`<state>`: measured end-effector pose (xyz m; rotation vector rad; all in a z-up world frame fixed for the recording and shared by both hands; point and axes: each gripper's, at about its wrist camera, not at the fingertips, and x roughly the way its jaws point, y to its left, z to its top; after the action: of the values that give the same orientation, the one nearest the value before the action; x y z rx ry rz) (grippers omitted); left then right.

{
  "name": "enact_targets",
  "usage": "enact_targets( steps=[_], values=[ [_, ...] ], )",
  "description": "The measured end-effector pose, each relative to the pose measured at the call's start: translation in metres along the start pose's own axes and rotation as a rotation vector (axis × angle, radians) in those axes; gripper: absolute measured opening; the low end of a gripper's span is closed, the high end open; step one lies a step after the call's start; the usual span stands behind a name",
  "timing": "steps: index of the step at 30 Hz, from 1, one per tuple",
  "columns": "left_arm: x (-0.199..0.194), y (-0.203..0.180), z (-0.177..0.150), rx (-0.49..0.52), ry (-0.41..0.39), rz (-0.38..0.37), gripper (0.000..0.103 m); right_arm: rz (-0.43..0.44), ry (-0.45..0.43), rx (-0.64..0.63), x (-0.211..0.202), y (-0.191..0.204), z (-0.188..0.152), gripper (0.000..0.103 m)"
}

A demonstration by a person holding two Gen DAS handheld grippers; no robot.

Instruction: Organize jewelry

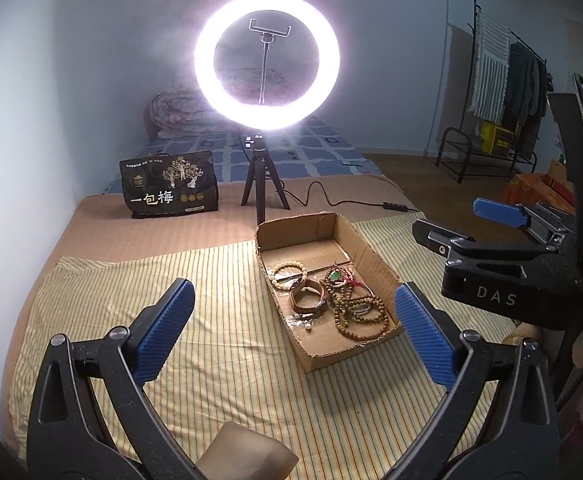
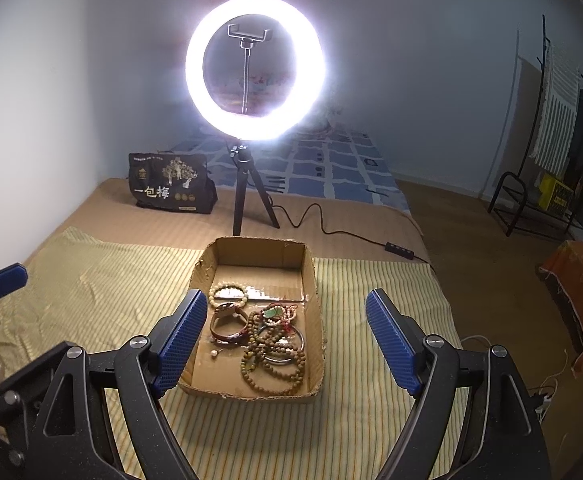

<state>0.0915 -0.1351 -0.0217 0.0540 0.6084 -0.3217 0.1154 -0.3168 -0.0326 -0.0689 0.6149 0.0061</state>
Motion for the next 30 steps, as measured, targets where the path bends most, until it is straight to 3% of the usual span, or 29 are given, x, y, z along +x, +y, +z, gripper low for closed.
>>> enact_targets(
  steps=[30],
  values=[
    [0.0001, 0.0051, -0.0019, -0.014, 0.034, 0.047, 0.103, 0.000, 0.014, -0.019, -0.0019, 0.0011, -0.0001, 0.082]
  ],
)
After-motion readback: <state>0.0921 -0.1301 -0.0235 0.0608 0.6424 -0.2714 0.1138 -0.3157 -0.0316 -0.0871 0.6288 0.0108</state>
